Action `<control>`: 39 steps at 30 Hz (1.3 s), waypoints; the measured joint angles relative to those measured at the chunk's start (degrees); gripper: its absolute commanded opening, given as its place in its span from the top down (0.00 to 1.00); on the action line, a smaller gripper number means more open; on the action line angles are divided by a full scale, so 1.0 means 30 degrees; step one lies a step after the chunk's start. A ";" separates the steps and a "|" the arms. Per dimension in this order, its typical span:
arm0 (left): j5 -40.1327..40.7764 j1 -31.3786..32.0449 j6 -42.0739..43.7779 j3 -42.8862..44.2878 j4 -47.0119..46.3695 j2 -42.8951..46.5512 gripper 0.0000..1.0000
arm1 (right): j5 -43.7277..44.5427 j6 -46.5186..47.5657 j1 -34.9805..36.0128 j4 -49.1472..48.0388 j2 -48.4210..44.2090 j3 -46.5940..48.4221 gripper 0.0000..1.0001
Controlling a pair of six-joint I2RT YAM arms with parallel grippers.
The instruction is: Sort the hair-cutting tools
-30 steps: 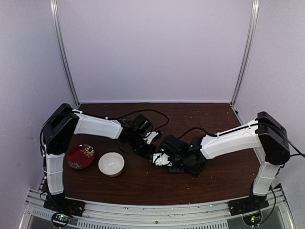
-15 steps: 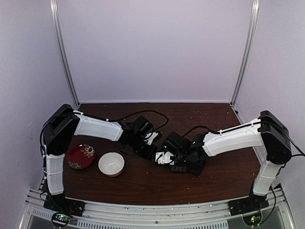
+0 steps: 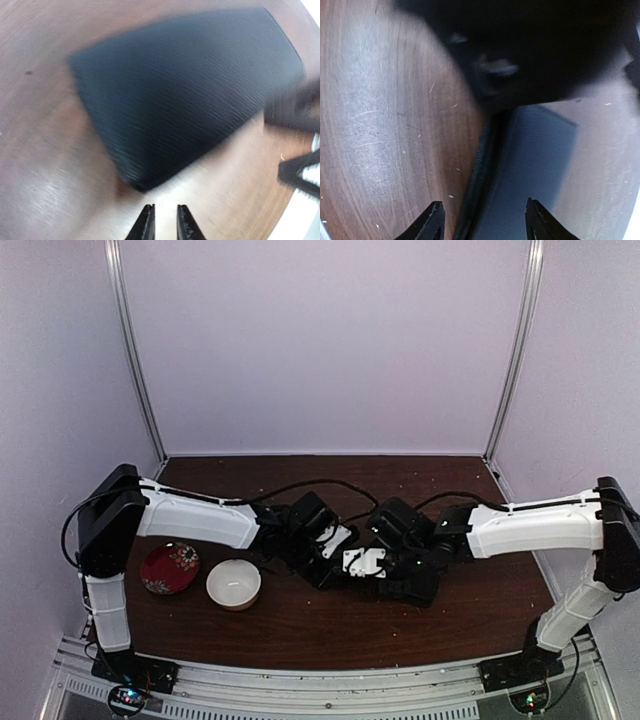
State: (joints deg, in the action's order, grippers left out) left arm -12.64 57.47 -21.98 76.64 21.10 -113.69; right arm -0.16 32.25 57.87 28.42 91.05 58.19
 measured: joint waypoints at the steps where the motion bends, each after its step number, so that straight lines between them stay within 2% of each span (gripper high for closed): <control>1: 0.0109 0.0284 0.0481 -0.0430 -0.0277 0.0328 0.73 | -0.0124 0.0138 -0.0095 -0.0051 -0.0568 -0.0007 0.42; 7: 0.0882 0.1064 0.2412 -0.3330 -0.3687 0.1180 0.68 | -0.0787 0.1166 -0.0452 -0.0321 -0.3679 -0.1107 0.39; 13: 0.1734 0.0845 0.2718 -0.5122 -0.6462 0.1071 0.67 | -0.0809 0.1923 -0.0845 -0.0211 -0.4575 -0.2841 0.38; 17: 0.2164 0.0838 0.2652 -0.5406 -0.8531 0.0503 0.69 | -0.0852 0.1989 -0.1566 0.0117 -0.5209 -0.3519 0.38; 22: 0.2958 0.0838 0.2273 -0.4670 -0.9770 -0.0539 0.78 | -0.0911 0.1982 -0.2273 0.0109 -0.5894 -0.3563 0.38; 28: 0.4131 0.0823 0.1676 -0.4080 -0.9435 -0.0903 0.73 | -0.1319 0.1982 -0.3053 0.0146 -0.6433 -0.3628 0.37; 35: 0.4612 0.0816 0.1384 -0.3854 -0.8641 -0.0794 0.94 | -0.1559 0.1982 -0.3563 0.0029 -0.6703 -0.3628 0.37; 39: 0.4670 0.0765 0.1384 -0.3242 -0.7781 -0.0969 1.00 | -0.1625 0.1989 -0.3599 0.0000 -0.6703 -0.3628 0.37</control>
State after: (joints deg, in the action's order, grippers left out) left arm 1.37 59.77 -17.82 66.92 -2.24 -116.60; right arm -5.04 38.22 47.07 28.42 70.94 47.31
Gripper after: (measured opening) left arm 0.032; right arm 0.626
